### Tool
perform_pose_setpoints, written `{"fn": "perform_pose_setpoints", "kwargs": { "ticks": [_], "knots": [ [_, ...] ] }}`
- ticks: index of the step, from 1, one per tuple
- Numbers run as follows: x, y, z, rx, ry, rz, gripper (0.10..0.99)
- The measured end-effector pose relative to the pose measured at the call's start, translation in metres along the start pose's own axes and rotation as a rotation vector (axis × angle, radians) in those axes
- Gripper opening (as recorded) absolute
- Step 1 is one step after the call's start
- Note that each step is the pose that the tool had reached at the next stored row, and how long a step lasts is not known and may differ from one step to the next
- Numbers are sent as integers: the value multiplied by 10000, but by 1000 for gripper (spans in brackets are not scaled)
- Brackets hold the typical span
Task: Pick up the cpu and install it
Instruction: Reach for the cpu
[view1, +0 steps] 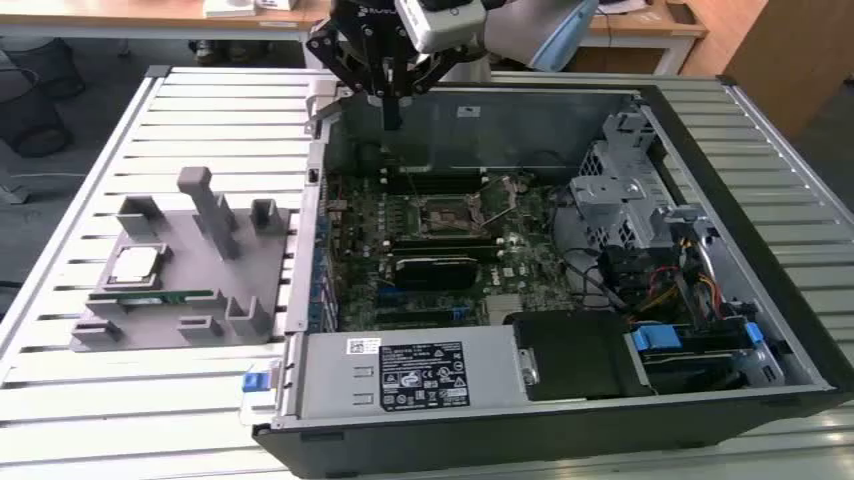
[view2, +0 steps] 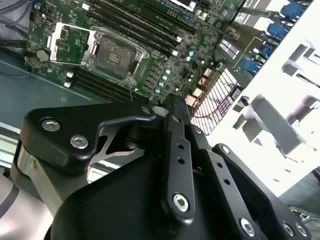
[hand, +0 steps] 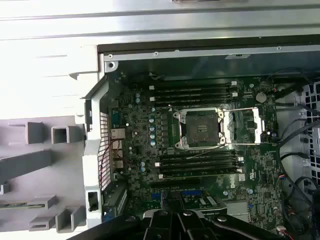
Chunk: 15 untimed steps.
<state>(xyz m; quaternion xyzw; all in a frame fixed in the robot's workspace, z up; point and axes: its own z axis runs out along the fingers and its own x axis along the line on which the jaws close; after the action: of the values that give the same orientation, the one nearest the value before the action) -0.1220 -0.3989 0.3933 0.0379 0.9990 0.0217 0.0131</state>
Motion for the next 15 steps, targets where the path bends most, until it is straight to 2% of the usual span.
{"fn": "perform_pose_setpoints", "kwargs": {
  "ticks": [7, 15],
  "knots": [
    [5, 0, 0, 1, 0, 2, 106],
    [67, -5, 1, 0, 0, 0, 106]
  ]
}}
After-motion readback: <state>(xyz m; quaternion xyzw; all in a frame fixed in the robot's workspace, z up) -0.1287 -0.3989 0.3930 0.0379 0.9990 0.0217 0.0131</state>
